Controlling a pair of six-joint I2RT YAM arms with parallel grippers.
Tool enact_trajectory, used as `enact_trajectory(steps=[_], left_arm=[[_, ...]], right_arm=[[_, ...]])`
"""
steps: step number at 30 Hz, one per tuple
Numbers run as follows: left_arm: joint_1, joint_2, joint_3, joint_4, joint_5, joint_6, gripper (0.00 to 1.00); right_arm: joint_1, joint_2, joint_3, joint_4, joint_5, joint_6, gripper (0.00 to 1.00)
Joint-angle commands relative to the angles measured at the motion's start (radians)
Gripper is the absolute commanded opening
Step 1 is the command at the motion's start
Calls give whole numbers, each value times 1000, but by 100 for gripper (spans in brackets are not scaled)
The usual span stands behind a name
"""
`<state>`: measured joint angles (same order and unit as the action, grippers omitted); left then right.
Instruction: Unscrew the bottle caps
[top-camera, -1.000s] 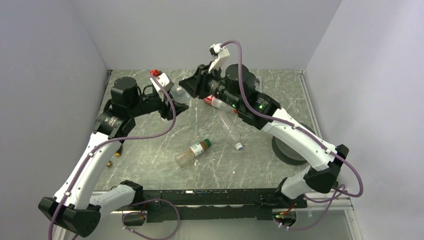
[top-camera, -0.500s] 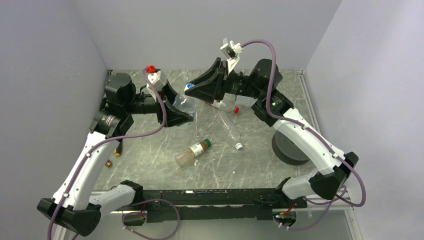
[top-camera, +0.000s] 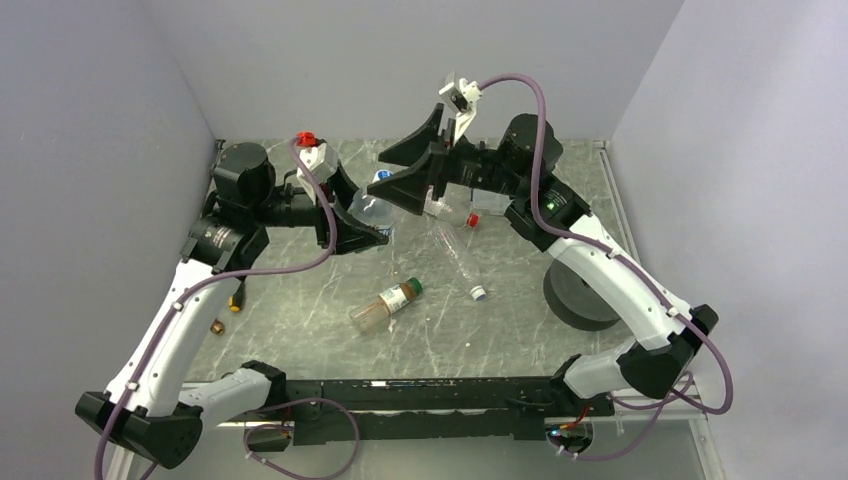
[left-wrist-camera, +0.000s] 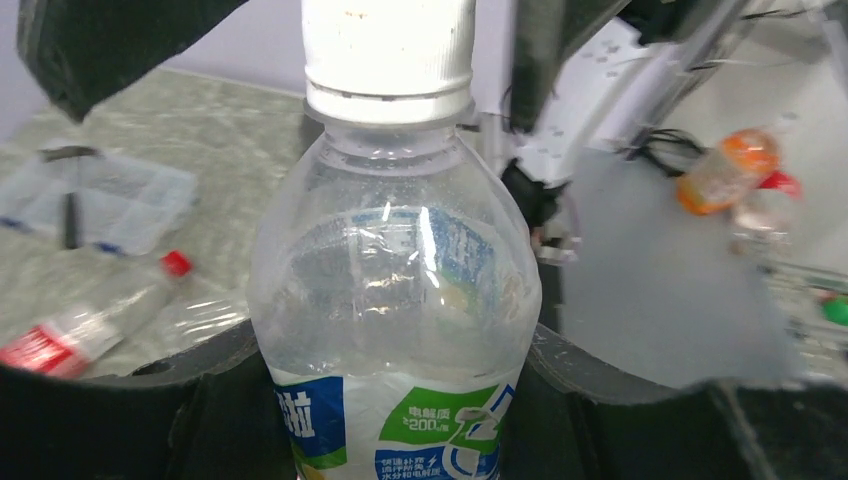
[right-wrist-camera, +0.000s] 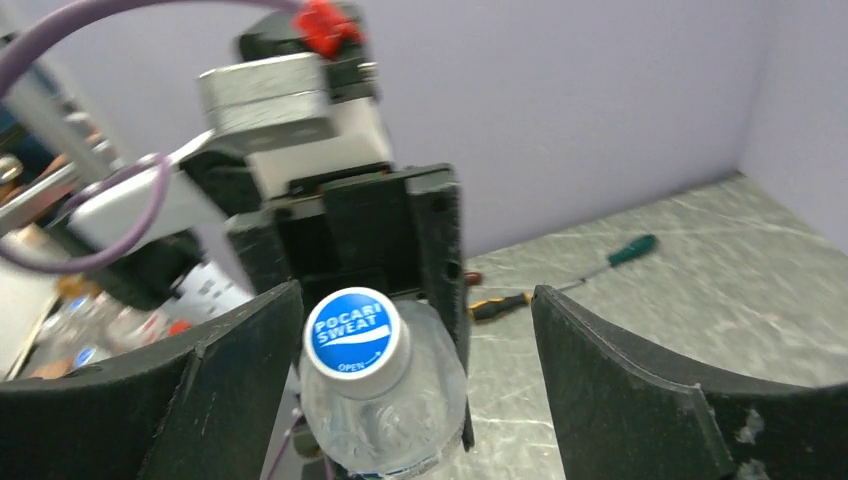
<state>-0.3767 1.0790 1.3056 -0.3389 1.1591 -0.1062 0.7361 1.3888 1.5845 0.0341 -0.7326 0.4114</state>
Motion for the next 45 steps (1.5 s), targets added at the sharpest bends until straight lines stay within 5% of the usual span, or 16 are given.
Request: enact_trajectory(steps=[1, 5, 8, 15, 23, 29, 34, 39, 45], left_arm=[[-4, -45, 19, -64, -245, 207, 13], [-4, -74, -25, -27, -420, 272, 12], [-4, -76, -36, -16, -490, 287, 10], [-3, -75, -52, -4, -521, 297, 11], [-4, -70, -56, 0, -516, 287, 11], [-4, -61, -49, 9, -534, 284, 11], [-4, -53, -36, 12, -518, 260, 11], [-4, -50, -13, 20, -343, 186, 14], [-4, -36, 11, 79, -99, 22, 14]], right_arm=[[33, -40, 59, -138, 353, -7, 89], [143, -1, 142, -269, 690, -30, 86], [167, 39, 179, -308, 761, -10, 83], [187, 98, 231, -292, 779, 15, 73], [195, 138, 275, -288, 774, 36, 41], [195, 149, 279, -306, 770, 50, 33], [194, 141, 264, -308, 762, 26, 6], [147, 78, 188, -206, 553, -47, 0], [35, 8, 27, 67, 73, 34, 0]])
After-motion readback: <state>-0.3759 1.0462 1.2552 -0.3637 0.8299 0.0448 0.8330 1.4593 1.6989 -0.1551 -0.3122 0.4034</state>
